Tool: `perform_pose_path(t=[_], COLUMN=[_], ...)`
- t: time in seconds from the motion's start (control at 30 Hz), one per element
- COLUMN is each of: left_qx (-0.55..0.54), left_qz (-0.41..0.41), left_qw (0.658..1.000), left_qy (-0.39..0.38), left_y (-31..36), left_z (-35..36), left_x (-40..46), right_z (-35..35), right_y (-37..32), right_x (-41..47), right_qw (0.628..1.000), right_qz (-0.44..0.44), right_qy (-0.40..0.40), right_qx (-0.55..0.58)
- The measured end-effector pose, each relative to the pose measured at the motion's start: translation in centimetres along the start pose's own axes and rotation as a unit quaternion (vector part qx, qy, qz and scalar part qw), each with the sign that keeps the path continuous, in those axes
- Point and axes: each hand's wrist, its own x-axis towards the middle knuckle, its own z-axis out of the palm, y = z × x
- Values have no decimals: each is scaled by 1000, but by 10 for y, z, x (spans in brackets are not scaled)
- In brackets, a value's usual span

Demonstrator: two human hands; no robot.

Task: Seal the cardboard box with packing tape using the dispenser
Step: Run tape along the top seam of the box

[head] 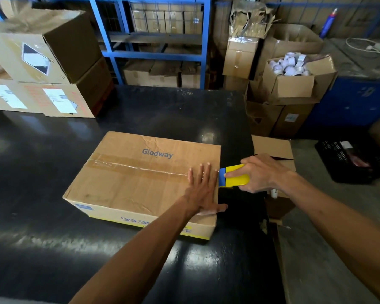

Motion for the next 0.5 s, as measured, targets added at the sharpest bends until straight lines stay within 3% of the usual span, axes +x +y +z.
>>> perform_pose_path(t=[0.33, 0.5], left_qx=[18, -13], left_qz=[-19, -38], left_qw=[999, 999], left_qy=[-29, -24], left_y=[5, 8], left_z=[-2, -9], left_x=[4, 3], right_z=[11, 44], right_y=[-33, -49], right_x=[-11, -21], right_qw=[995, 998], right_qz=[-13, 18], right_qy=[-2, -24], right_qx=[-101, -55])
